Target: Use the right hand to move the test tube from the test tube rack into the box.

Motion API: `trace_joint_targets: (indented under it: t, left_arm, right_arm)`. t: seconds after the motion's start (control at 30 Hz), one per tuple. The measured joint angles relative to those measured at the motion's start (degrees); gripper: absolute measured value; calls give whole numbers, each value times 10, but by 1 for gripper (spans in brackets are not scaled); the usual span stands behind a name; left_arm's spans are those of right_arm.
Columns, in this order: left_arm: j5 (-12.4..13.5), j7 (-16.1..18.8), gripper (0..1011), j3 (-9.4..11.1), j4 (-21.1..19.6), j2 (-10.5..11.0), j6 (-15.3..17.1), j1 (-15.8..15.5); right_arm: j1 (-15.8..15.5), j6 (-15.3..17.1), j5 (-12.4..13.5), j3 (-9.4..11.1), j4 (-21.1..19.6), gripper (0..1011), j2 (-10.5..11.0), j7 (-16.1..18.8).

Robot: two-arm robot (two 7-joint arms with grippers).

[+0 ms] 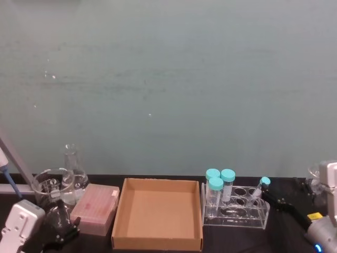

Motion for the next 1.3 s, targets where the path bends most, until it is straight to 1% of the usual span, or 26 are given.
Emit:
trace_joint_targets:
  t: [0.03,0.13,0.23,0.37,0.47,0.73,1.07,1.3]
  left_arm:
    - [0,0,1000,0,0,0,0,0]
    - [0,0,1000,0,0,0,0,0]
    - [0,0,1000,0,0,0,0,0]
    - [0,0,1000,0,0,0,0,0]
    - [0,0,1000,0,0,0,0,0]
    - [0,0,1000,0,0,0,0,0]
    - [0,0,1000,0,0,0,0,0]
    - [0,0,1000,0,0,0,0,0]
  right_arm:
    - [0,0,0,0,0,1000,0,0]
    - [17,6,0,1,27,1000,-14,7]
    - [27,6,-3,1,42,1000,-23,14]
    - [34,5,-7,1,54,1000,-29,21]
    - [44,0,-14,1,71,1000,-38,28]
    - [57,-7,-27,4,95,1000,-51,42]
    - [64,-5,-40,9,105,1000,-60,51]
    - [64,-5,-40,9,106,1000,-60,51]
